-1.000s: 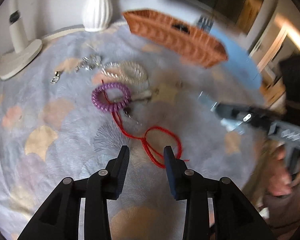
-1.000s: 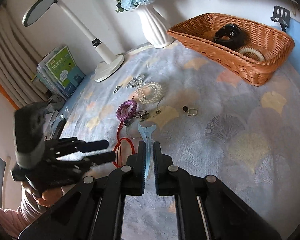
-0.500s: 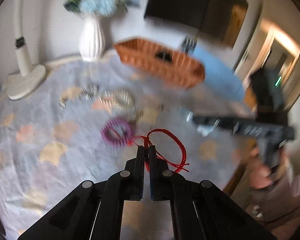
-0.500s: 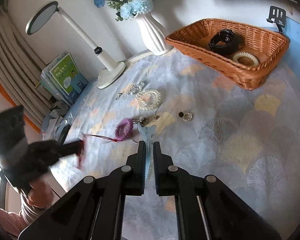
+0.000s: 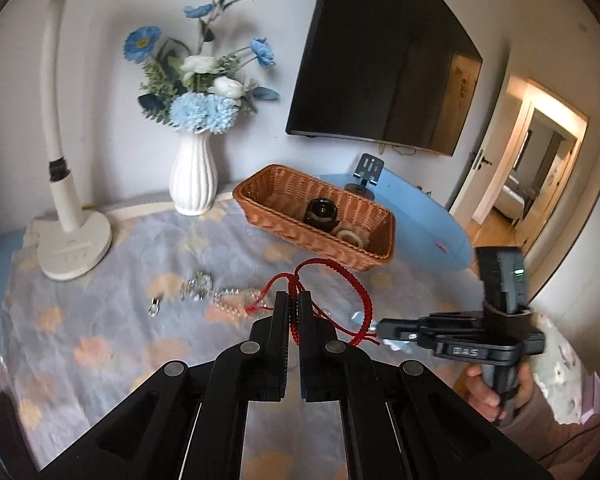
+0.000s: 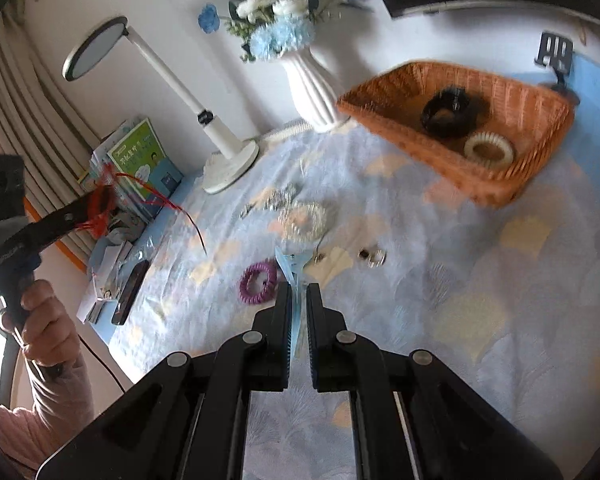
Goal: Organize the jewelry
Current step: 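Carry the red bracelet and blue clip into the basket while both tools open to release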
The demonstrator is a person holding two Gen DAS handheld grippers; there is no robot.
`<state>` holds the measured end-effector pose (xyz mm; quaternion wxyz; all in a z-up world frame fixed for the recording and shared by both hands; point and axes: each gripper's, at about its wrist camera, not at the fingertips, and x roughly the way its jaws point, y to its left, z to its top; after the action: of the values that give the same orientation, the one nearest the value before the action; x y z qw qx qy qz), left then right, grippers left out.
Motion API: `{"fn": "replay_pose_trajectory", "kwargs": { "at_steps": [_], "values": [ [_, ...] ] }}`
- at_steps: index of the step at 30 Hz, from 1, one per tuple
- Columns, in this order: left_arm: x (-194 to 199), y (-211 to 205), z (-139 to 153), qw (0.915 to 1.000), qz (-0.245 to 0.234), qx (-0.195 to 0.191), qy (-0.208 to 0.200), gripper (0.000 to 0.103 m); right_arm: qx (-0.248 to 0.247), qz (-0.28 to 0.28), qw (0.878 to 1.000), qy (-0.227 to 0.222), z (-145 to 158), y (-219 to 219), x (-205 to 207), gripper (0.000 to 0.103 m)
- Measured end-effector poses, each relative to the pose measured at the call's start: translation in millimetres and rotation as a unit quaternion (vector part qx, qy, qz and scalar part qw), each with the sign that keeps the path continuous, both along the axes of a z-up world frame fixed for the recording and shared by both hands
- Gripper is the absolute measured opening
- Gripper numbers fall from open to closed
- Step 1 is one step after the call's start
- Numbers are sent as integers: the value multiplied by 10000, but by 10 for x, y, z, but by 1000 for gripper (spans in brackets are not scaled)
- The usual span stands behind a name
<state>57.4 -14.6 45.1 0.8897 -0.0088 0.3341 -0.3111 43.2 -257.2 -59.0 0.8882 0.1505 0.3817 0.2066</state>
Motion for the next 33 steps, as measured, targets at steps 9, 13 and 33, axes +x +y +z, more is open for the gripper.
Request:
{"fn": "replay_pose_trajectory", "kwargs": {
  "at_steps": [9,13,33],
  "values": [
    [894,-828,213,9990,-315,321,4,4,-512,-741,9942,-596,638,-580,442,8],
    [1364,-1338,123,9977,-410,500,187,4,-896,-1354,9855,-484,668,-954,890,8],
    [1820,-2782,-1068,9732,-951,1993,646,4,-1314,-1391,9780,834,-150,-1491,1981,8]
  ]
}}
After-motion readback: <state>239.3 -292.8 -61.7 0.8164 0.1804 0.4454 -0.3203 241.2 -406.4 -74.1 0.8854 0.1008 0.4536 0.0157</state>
